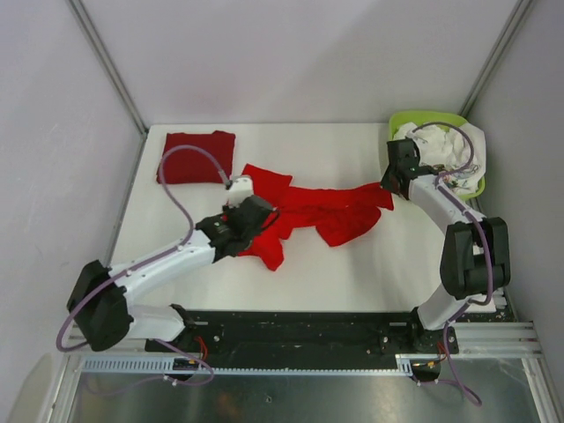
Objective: Fold and stack the t-shirts
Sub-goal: Flatten out the tshirt
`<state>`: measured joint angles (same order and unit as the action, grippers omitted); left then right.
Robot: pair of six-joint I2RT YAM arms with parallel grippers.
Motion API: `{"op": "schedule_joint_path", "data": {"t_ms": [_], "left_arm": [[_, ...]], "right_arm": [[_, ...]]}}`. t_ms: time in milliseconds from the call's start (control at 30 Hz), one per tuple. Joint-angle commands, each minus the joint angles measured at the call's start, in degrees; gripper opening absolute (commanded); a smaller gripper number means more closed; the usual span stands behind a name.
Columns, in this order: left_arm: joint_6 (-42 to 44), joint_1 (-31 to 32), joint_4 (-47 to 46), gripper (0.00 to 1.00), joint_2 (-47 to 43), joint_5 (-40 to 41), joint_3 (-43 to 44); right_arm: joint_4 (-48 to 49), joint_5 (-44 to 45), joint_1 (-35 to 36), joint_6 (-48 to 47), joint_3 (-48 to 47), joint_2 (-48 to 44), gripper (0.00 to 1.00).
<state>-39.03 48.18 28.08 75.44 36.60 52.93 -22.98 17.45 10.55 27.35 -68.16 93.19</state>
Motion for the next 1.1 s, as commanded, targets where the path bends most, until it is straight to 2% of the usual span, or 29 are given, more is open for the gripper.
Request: {"op": "schedule_joint_path", "data": {"t_ms": [0,200,267,300,400,433,467,533,633,833,900,967,1067], "left_arm": [[-3.3,-6.0,8.8,0.0,-5.6,10.7,-2.2],[-2.8,-14.0,10.0,0.0,-10.4,11.1,-2.2],[-1.2,-14.4,9.8,0.0,-9.3,8.9,-0.9],[-0.7,-14.5,9.8,0.0,-8.3,8.0,-0.3],[-0.6,-14.6,9.7,0.0,-6.0,5.7,0.5],[-0.8,-14.6,9.6,0.0,-5.5,5.2,0.6],[-0.8,-14.5,9.5,0.0,-4.9,4.8,0.8],[-0.6,-14.5,9.4,0.0,-3.8,4.4,1.4],[-0.4,-14.5,9.1,0.0,-2.6,3.9,2.8],[-0.3,-14.6,8.2,0.0,-0.6,2.5,5.0],[-0.4,-14.6,7.8,0.0,-0.1,2.0,5.3],[-0.5,-14.5,7.4,0.0,0.4,1.3,5.5],[-0.7,-14.6,6.8,0.0,1.2,0.4,5.7]], "right_arm": [[-1.1,4.6,-2.9,0.0,-4.4,2.3,0.0],[-1.7,3.0,-6.0,-1.0,-8.0,3.8,0.0],[-3.6,1.3,-6.1,-1.6,-11.7,6.0,0.06],[-5.0,0.2,-5.9,-1.8,-13.8,7.2,0.15],[-8.3,-0.2,-4.0,-2.1,-16.9,7.7,0.55],[-9.0,0.3,-3.2,-2.2,-16.9,6.9,0.65],[-9.8,0.7,-2.5,-2.2,-16.7,5.6,0.72],[-11.3,0.8,-1.7,-1.8,-15.6,3.1,0.78],[-12.7,-1.8,-0.1,-0.1,-11.9,-1.7,0.79],[-12.0,-4.1,9.0,6.5,3.1,-13.5,0.7],[-11.1,-4.6,12.2,9.7,7.9,-17.0,0.63],[-10.9,-3.8,15.9,12.8,11.6,-19.5,0.59],[-11.7,-0.6,21.9,17.9,15.5,-21.4,0.57]]}}
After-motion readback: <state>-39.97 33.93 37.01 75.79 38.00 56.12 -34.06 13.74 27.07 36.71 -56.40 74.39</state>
